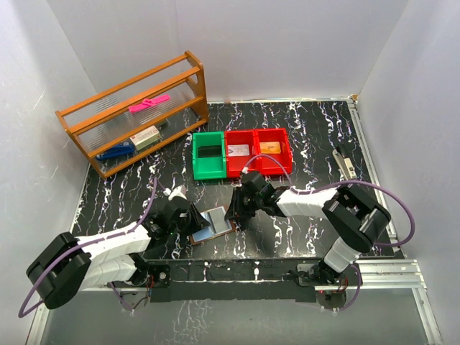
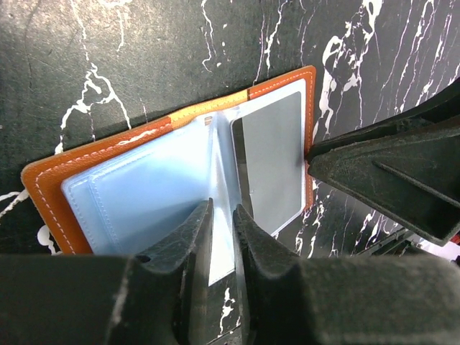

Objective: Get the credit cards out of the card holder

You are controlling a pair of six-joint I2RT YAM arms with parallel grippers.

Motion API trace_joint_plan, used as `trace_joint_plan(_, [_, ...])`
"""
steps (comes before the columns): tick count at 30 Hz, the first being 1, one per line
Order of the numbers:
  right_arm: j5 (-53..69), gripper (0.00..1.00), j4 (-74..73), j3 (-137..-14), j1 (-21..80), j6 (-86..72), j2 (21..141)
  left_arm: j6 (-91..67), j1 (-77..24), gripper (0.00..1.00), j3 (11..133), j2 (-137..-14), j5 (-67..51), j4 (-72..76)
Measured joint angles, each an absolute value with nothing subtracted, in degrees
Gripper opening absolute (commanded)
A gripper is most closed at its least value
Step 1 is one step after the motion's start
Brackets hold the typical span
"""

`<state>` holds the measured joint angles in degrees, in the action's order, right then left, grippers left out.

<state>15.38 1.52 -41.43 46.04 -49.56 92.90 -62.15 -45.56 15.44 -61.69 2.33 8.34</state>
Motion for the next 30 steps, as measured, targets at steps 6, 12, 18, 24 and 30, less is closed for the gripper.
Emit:
trace_joint_plan(6, [14.7,0.22,-3.5,-45.2,46.2,-46.3,92.2,-61.9,-45.6,0.23,15.6,-61.4,2.3,8.4])
trace_joint_plan(12, [16.2,0.21,-3.7,-47.3,46.2,-45.1,93.1,-61.5,-45.6,0.30,16.0,-61.5,2.3,8.4])
trace_joint_plan(18, [19.1,0.19,-1.7,-46.9,46.2,-45.8,97.3,-61.3,-45.6,0.34,16.2,-61.5,2.1,8.5])
trace_joint_plan(24, [20.4,0.17,2.2,-44.8,46.3,-46.9,97.2,-61.1,-45.6,0.34,16.2,-63.0,1.3,10.3])
trace_joint_plan(30, [20.9,0.15,5.5,-42.9,45.9,-48.7,97.0,-61.5,-45.5,0.37,16.2,-64.4,0.4,12.5])
